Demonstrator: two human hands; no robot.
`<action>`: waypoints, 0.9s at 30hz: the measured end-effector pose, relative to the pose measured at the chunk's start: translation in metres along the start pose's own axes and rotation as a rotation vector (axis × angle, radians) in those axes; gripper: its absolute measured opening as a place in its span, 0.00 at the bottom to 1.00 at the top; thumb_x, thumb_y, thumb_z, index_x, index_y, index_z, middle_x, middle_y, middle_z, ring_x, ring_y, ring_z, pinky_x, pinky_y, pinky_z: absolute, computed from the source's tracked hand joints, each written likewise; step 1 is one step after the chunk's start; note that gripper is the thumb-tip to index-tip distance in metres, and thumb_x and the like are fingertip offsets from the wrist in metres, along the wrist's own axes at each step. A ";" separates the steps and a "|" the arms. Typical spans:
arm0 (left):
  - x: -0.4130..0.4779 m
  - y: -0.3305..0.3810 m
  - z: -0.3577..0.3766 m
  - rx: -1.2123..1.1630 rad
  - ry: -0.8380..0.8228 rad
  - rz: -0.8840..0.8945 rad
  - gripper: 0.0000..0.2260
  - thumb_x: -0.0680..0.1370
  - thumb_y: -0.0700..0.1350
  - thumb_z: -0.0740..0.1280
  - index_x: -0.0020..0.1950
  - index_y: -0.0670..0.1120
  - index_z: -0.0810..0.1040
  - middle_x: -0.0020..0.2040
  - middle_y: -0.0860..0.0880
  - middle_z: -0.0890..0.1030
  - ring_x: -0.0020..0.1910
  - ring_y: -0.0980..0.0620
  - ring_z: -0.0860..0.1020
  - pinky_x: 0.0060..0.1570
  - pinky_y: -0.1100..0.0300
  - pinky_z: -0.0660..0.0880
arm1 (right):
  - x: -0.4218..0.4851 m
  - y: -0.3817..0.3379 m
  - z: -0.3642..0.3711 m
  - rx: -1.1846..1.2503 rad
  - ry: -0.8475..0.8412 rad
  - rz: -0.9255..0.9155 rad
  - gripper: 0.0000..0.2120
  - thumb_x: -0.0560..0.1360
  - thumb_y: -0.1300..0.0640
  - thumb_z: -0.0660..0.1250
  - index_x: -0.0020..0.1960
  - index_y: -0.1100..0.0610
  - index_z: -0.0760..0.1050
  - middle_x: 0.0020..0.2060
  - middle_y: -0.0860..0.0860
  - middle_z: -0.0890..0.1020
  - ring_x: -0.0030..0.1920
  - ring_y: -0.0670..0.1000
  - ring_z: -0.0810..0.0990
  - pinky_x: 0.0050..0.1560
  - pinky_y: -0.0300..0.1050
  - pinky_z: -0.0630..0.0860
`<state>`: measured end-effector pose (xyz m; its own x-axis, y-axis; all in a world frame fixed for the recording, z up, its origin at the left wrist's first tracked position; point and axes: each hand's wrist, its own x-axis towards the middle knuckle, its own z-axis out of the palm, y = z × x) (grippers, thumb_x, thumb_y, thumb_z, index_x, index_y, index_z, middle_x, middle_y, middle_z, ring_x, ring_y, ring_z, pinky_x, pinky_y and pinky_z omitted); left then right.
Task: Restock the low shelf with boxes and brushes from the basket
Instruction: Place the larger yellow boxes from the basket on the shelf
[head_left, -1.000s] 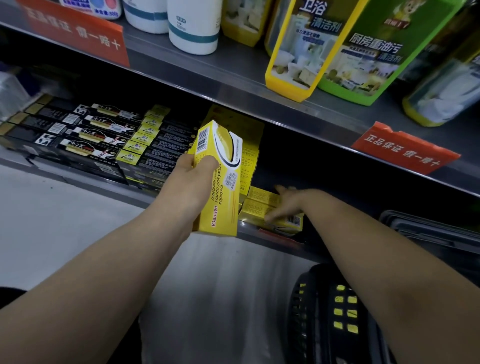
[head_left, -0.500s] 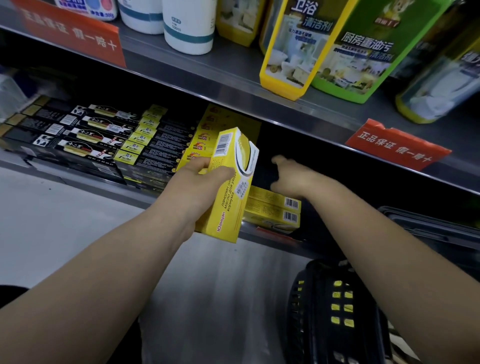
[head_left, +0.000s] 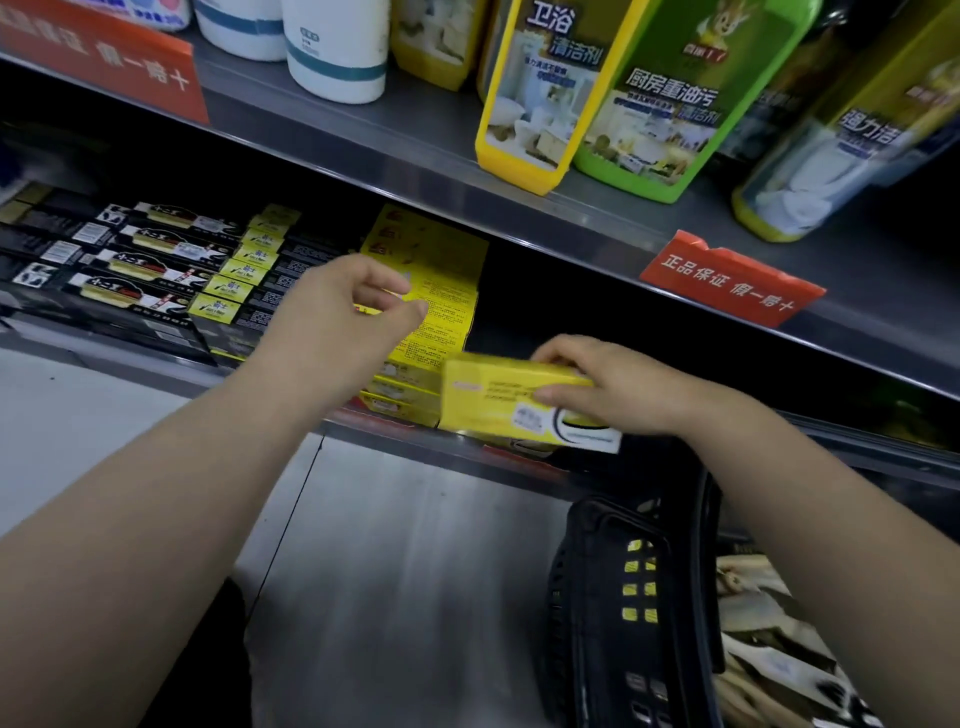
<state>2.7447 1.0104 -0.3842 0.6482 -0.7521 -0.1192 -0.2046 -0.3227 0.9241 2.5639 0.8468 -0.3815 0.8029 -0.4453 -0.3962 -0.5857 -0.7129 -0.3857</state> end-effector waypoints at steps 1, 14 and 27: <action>-0.001 -0.001 0.001 0.025 -0.019 0.008 0.07 0.74 0.48 0.69 0.50 0.51 0.78 0.44 0.55 0.80 0.40 0.53 0.78 0.37 0.61 0.74 | 0.001 0.011 -0.001 0.013 0.001 0.074 0.16 0.76 0.50 0.65 0.62 0.54 0.70 0.54 0.51 0.76 0.51 0.48 0.75 0.47 0.38 0.66; -0.006 -0.004 0.018 0.218 -0.224 0.018 0.06 0.74 0.43 0.66 0.51 0.48 0.77 0.44 0.55 0.80 0.43 0.51 0.80 0.40 0.58 0.75 | 0.118 0.064 0.033 -0.284 -0.013 0.456 0.25 0.76 0.60 0.63 0.71 0.57 0.60 0.66 0.61 0.70 0.64 0.62 0.71 0.60 0.51 0.69; -0.003 -0.008 0.028 0.246 -0.261 0.029 0.06 0.74 0.43 0.67 0.50 0.48 0.78 0.42 0.56 0.79 0.39 0.54 0.78 0.38 0.59 0.74 | 0.123 0.076 0.049 -0.320 -0.439 0.564 0.66 0.58 0.40 0.78 0.76 0.53 0.34 0.76 0.56 0.53 0.74 0.60 0.58 0.69 0.54 0.65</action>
<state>2.7241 0.9988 -0.4018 0.4367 -0.8743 -0.2120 -0.4116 -0.4037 0.8170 2.6127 0.7644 -0.5004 0.2370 -0.5795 -0.7797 -0.7782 -0.5937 0.2047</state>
